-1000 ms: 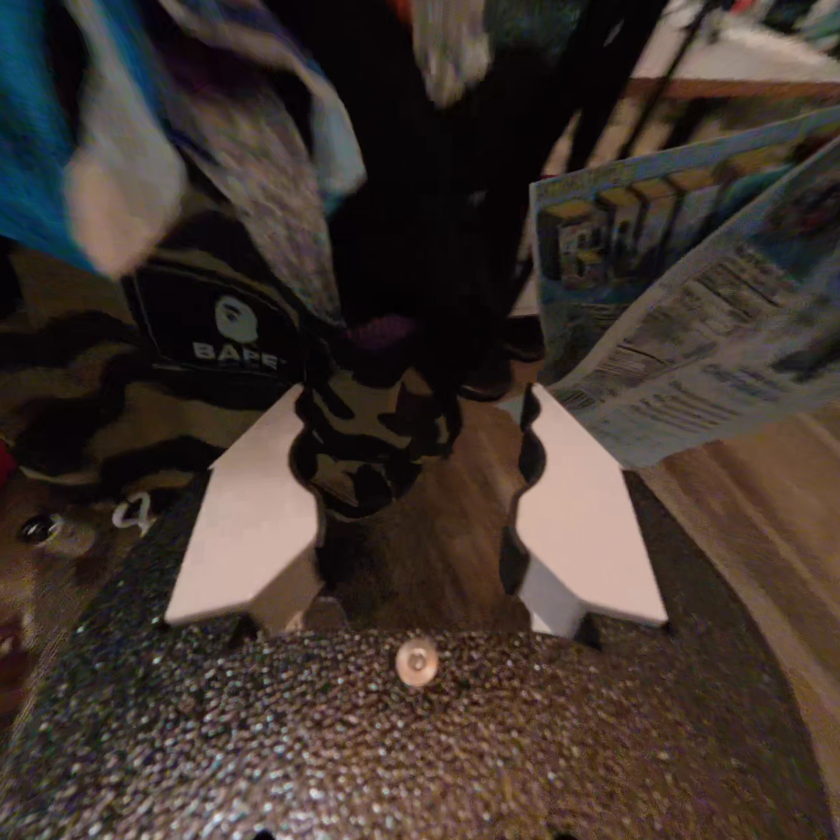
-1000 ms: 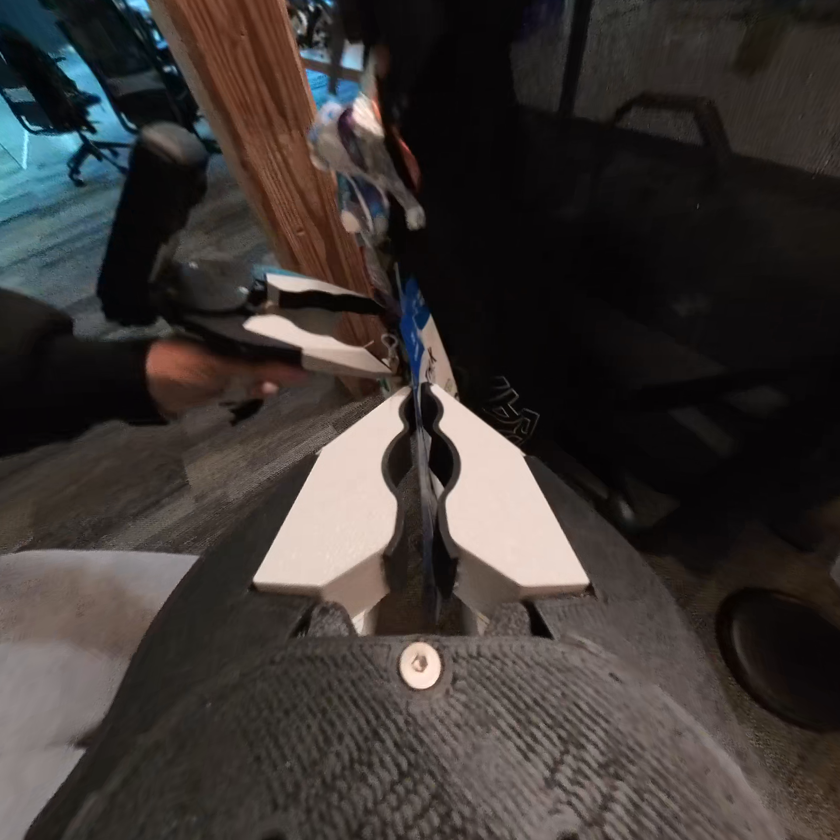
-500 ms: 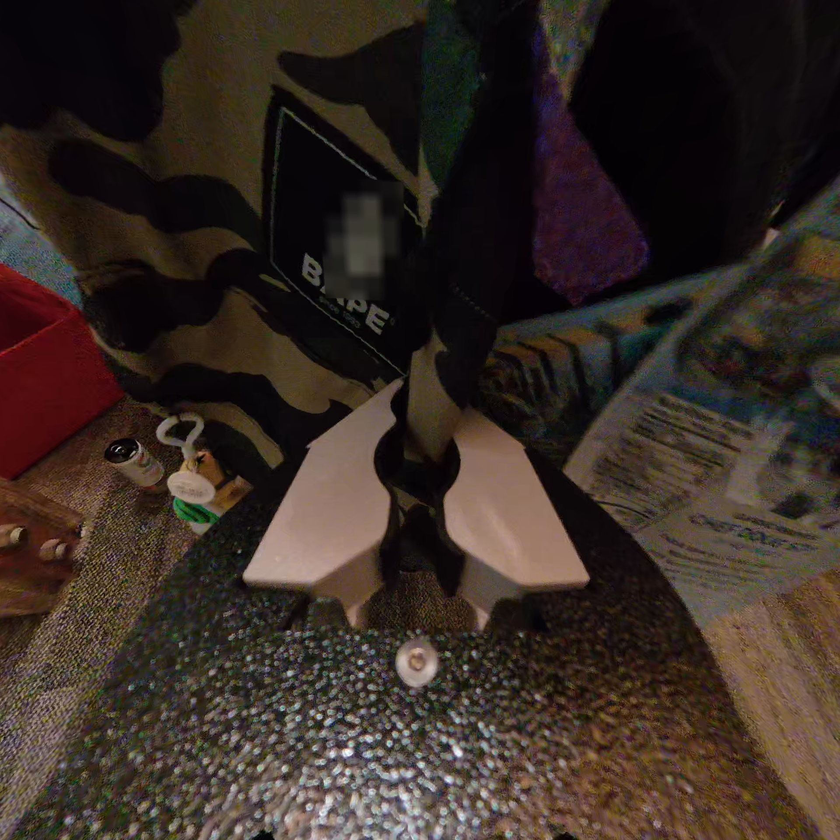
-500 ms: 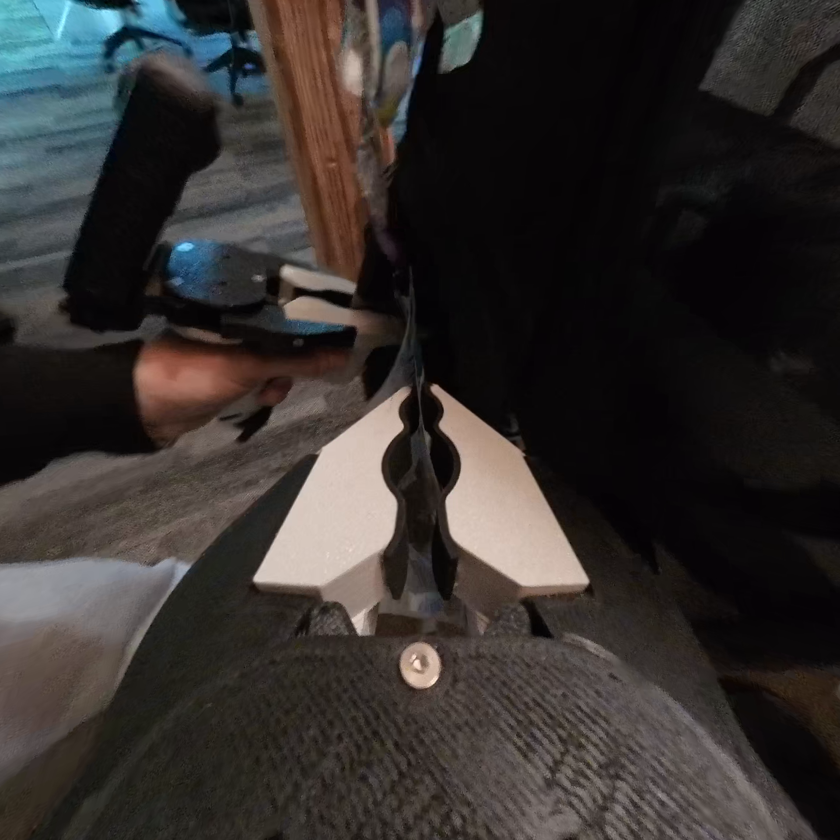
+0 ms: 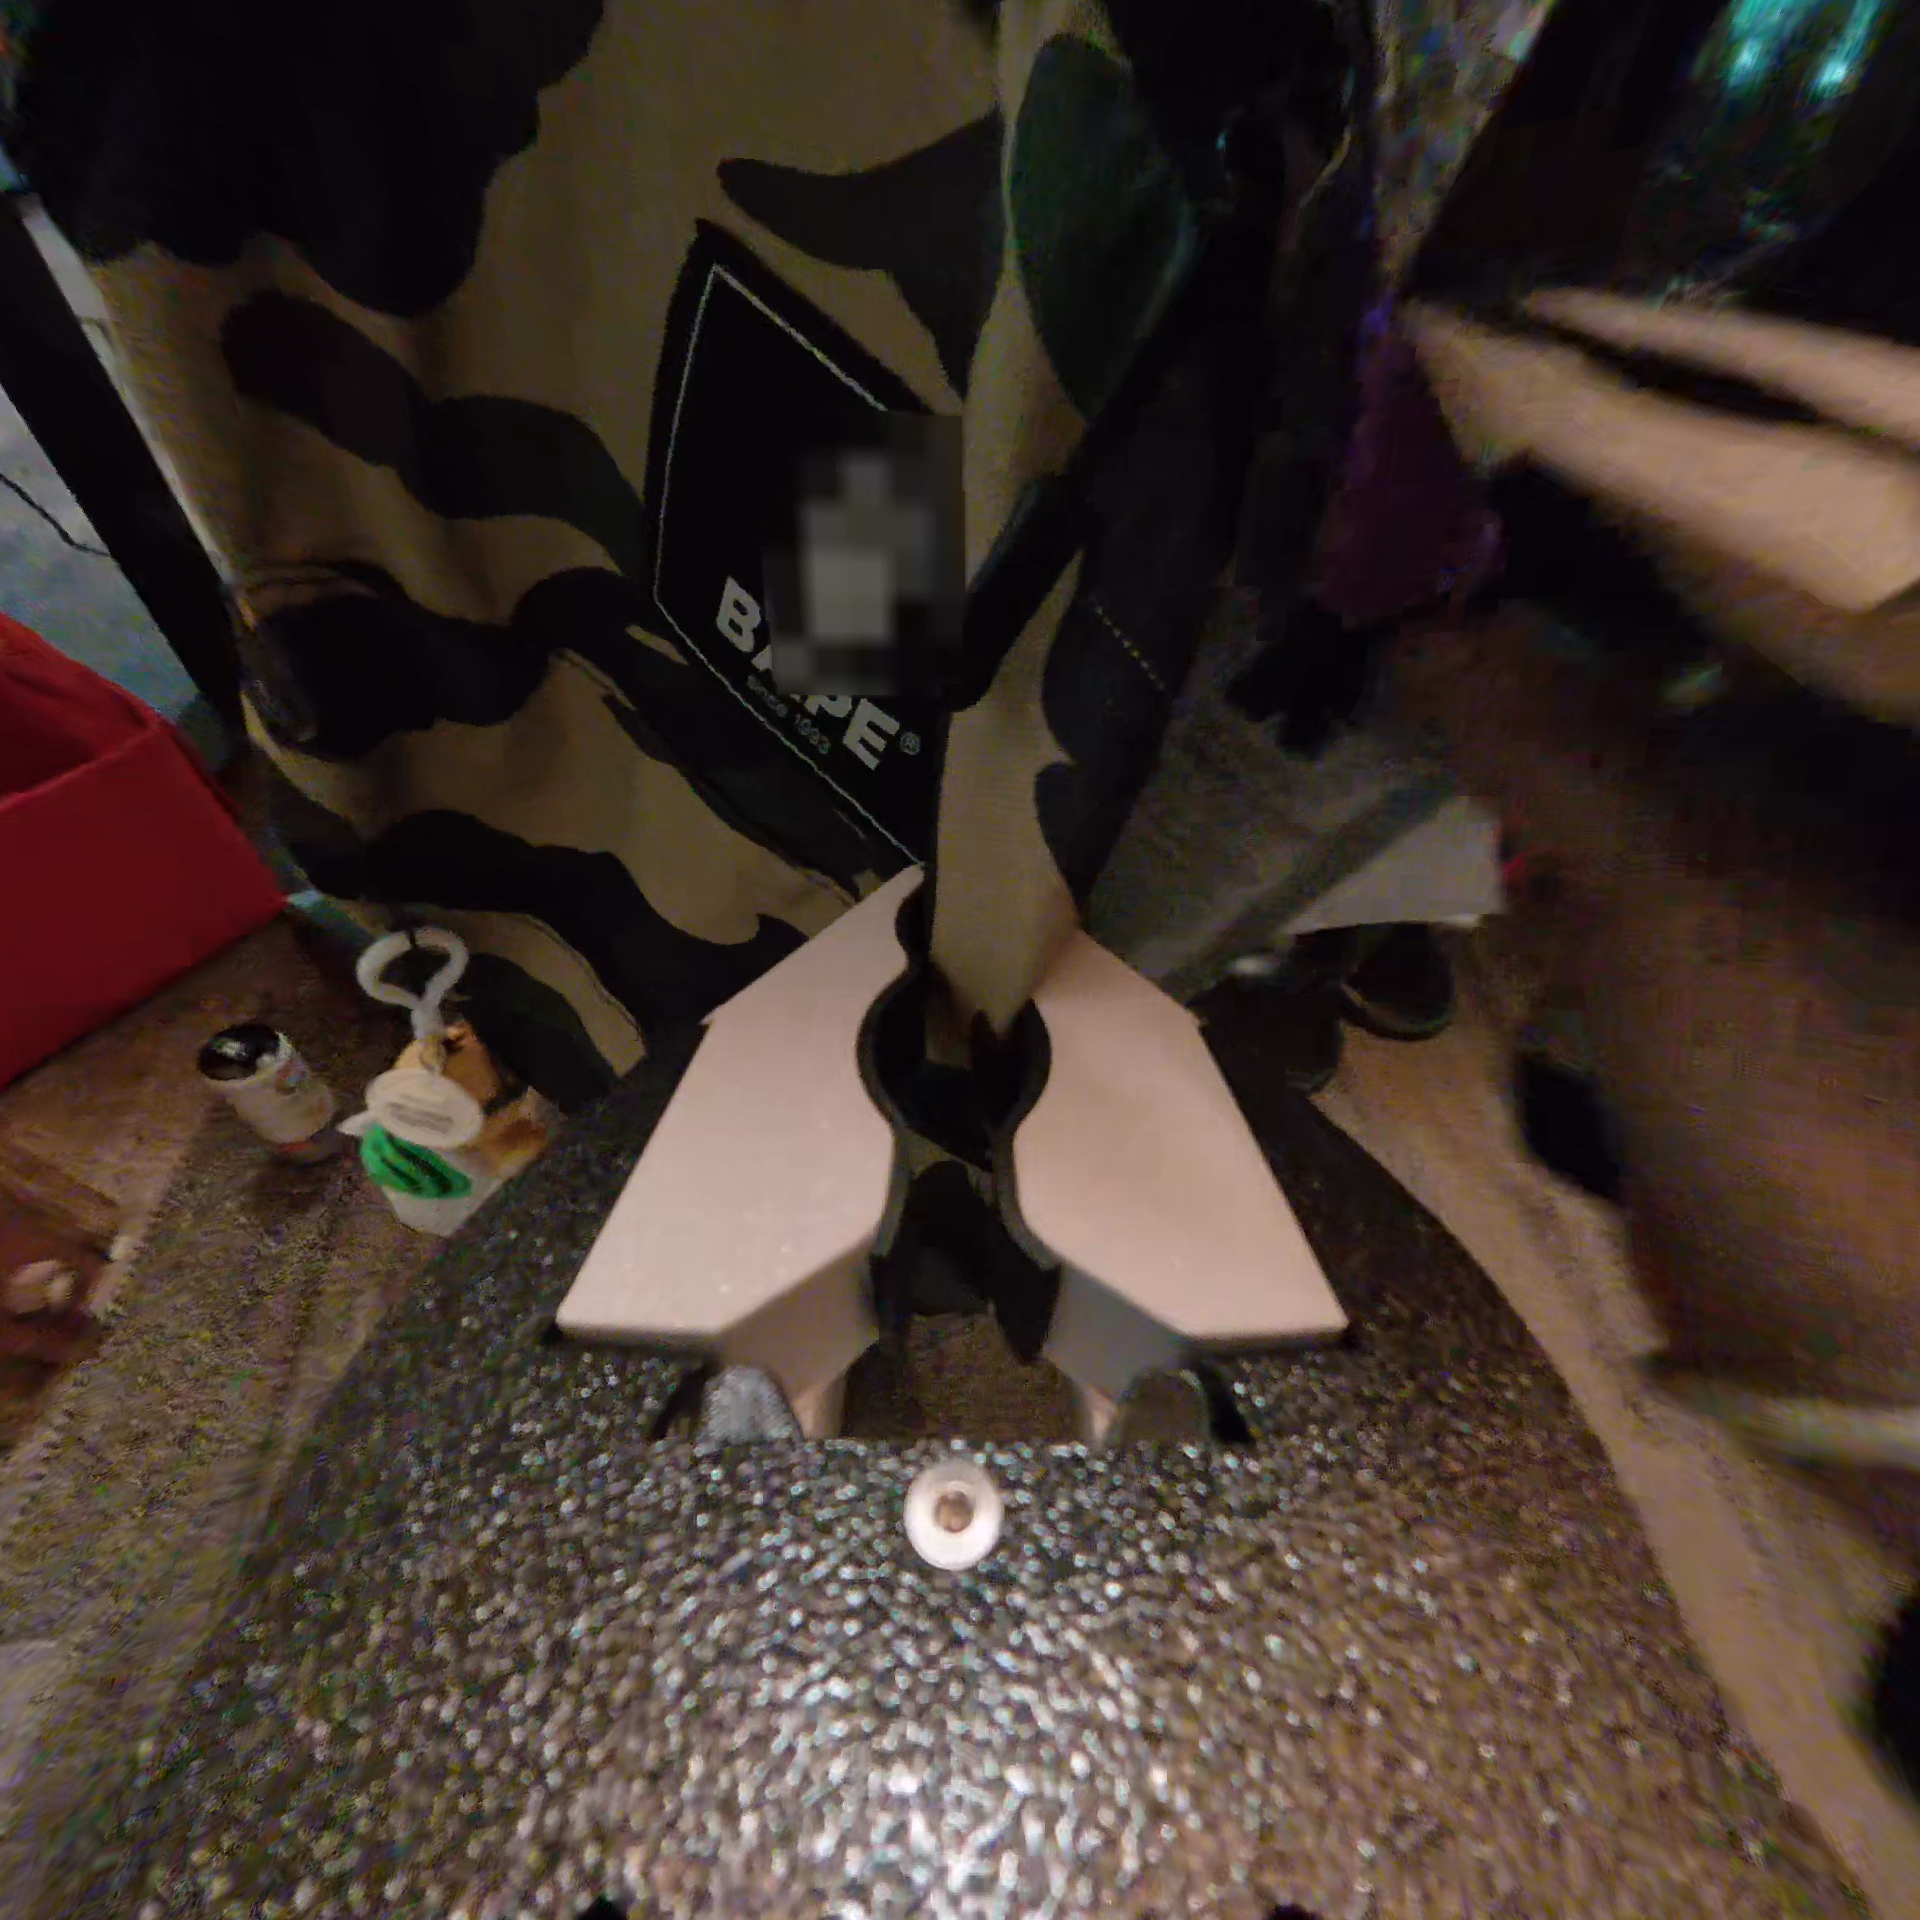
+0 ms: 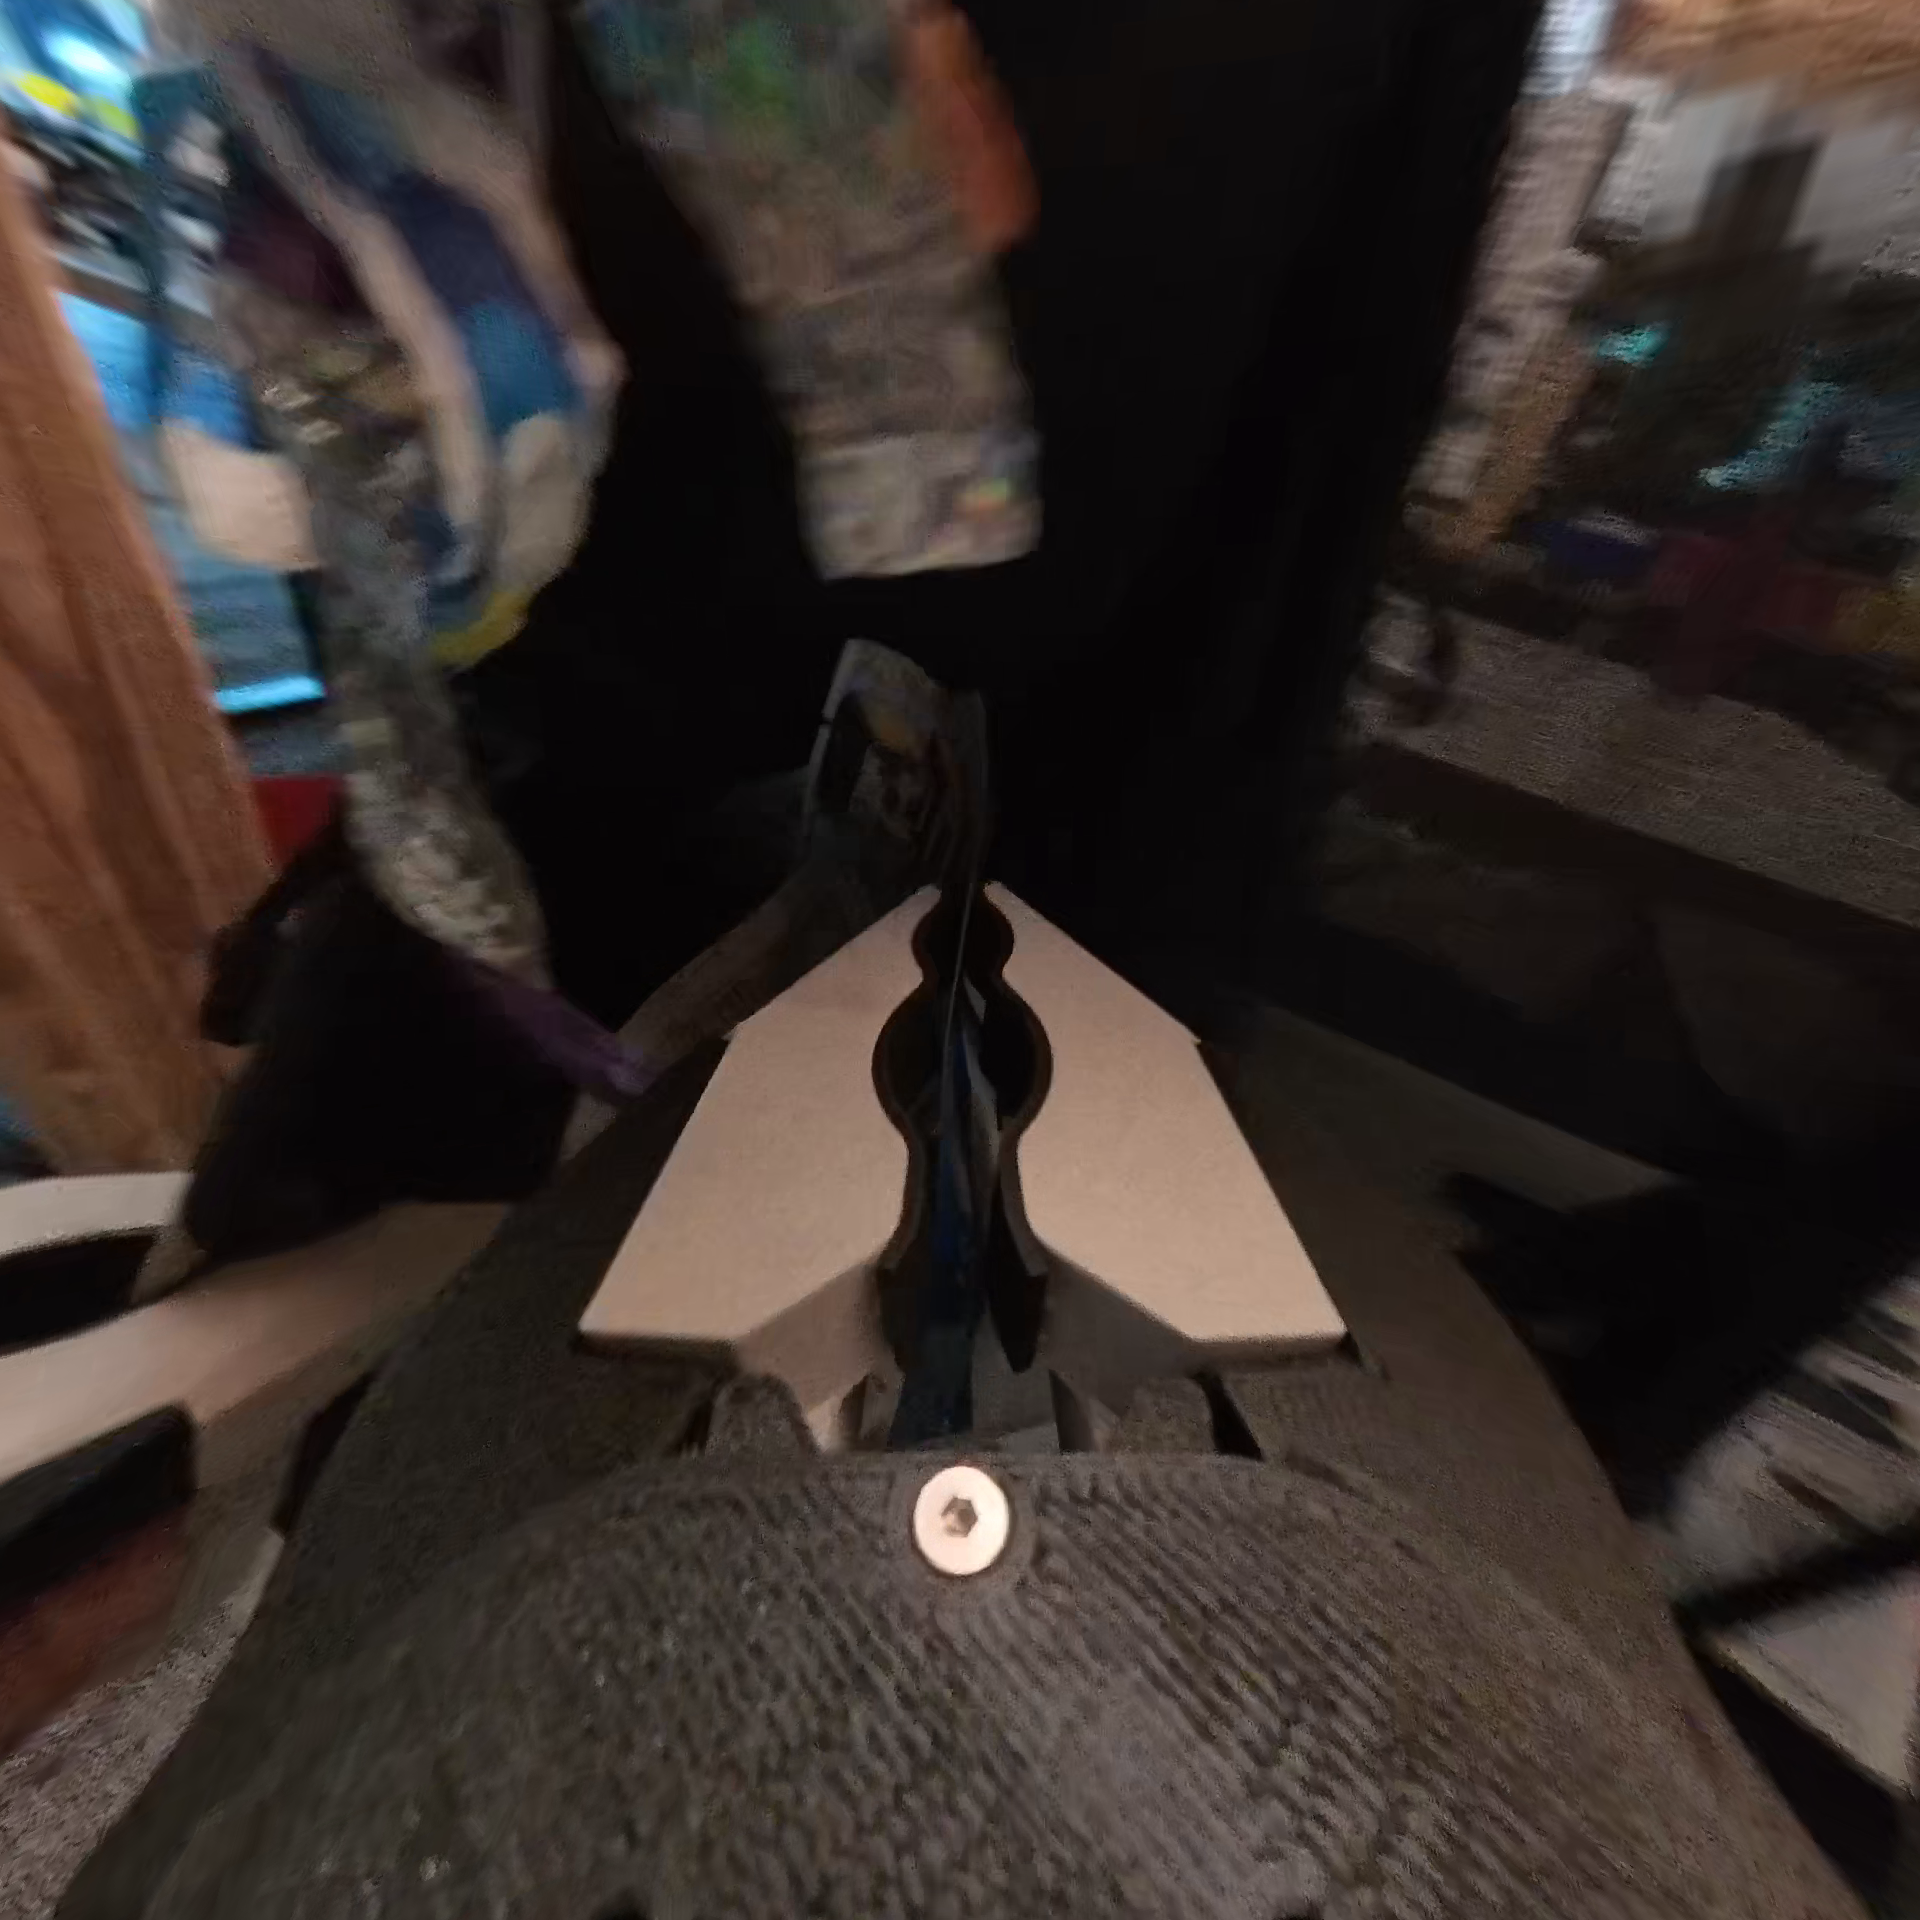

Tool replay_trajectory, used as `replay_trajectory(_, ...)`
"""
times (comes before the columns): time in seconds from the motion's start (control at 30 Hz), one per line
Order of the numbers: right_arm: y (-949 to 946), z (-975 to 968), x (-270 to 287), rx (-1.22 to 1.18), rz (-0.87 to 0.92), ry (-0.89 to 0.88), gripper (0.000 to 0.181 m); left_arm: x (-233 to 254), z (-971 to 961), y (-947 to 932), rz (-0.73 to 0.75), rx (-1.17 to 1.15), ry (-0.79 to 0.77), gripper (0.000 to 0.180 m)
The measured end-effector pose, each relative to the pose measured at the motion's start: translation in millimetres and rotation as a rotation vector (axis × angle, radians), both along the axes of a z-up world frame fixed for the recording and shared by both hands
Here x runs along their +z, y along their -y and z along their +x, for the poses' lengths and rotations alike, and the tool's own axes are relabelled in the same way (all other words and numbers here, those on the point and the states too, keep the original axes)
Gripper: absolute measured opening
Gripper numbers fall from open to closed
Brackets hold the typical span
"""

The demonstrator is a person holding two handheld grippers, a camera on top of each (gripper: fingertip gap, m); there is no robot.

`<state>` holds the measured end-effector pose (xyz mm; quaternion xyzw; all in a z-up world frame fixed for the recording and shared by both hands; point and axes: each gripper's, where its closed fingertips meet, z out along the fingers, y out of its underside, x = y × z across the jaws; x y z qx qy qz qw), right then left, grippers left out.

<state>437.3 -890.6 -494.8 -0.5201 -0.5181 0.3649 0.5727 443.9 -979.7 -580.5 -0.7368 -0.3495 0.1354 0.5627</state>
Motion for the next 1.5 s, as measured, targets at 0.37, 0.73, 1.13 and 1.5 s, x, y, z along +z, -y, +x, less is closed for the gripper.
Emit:
replay_trajectory(0.37,52.0,4.3,-56.7,0.467,-0.245,0.072,0.043,-2.0,3.4,-1.5,0.04,-0.066,0.05,0.003)
replay_trajectory(0.73,39.3,57.2,-127.6,0.341,-0.172,0.165,0.004,-2.8,6.3,-3.4,0.04,-0.054,0.068,0.003)
replay_trajectory(1.13,56.3,-43.2,-87.9,0.384,-0.217,0.221,0.015,-0.4,10.0,-1.6,0.089,-0.04,0.078,0.004)
replay_trajectory(1.5,38.4,52.7,-89.6,0.362,-0.179,0.078,0.055,-1.6,9.7,-1.1,0.077,-0.019,0.086,0.002)
